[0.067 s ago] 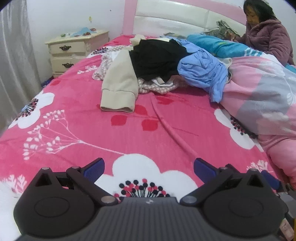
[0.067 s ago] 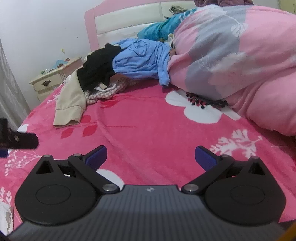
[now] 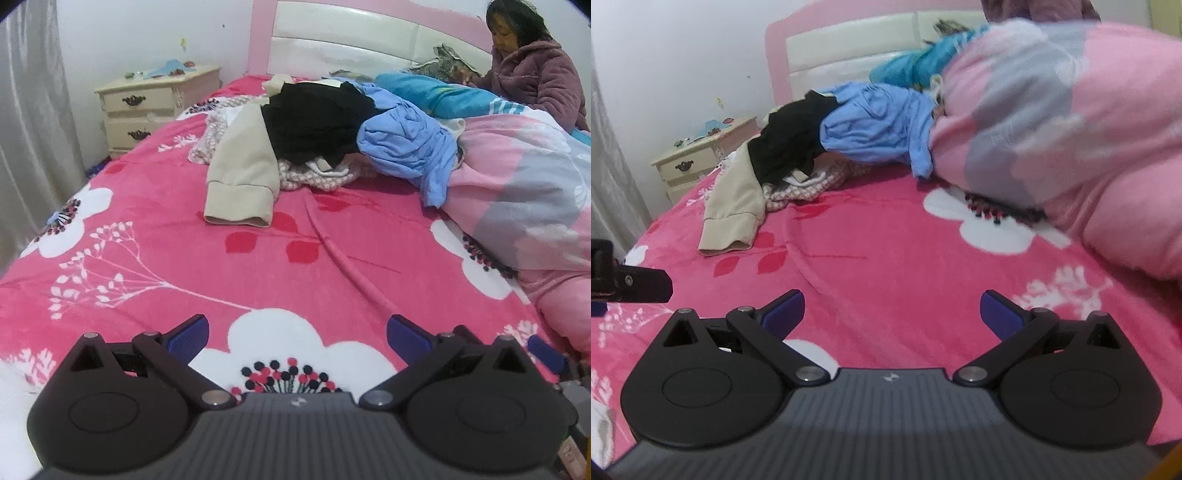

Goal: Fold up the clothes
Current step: 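Move both open grippers toward the clothes pile on the bed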

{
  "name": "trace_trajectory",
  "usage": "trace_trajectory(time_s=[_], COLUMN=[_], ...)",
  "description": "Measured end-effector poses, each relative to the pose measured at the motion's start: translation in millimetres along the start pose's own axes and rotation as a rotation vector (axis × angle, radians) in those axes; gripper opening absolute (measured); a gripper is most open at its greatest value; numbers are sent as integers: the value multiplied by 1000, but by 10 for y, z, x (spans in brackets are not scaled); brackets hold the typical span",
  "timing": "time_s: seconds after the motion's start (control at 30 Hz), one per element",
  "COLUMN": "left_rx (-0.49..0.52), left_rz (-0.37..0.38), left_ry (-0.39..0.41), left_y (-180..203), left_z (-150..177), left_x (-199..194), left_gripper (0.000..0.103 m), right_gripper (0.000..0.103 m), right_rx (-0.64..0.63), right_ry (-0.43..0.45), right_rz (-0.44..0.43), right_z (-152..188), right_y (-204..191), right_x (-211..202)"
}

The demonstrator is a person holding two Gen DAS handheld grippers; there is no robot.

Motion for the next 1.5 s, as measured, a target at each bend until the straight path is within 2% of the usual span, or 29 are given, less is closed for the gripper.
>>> trace_trajectory(time_s=[0.2,0.37,0.6,1.5], left_rx=[-3,-6,-21,-44], left_rz=[1,2,6,-47], left_ry=[-9,-17,-22,-37], left_y=[-42,-77,-118,-124], left_z=[82,150,226,243], left_x=[70,128,192,267], left_gripper=[103,103,103,103], right_gripper=[102,102,102,102], right_rx=[5,-55,-96,-113], right_ry=[-64,-17,14,10], right_rz=[50,65,81,69], right_z=[15,14,66,48], right_y=[76,-71,-61,-77], right_x=[179,118,157,104])
Point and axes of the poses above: each gripper's, at about its wrist camera, not at the fingertips, and x roughly the way its jaws point, y to its right, z to its underside, the point moved 7 cm from there along x, roughly the way its jaws point
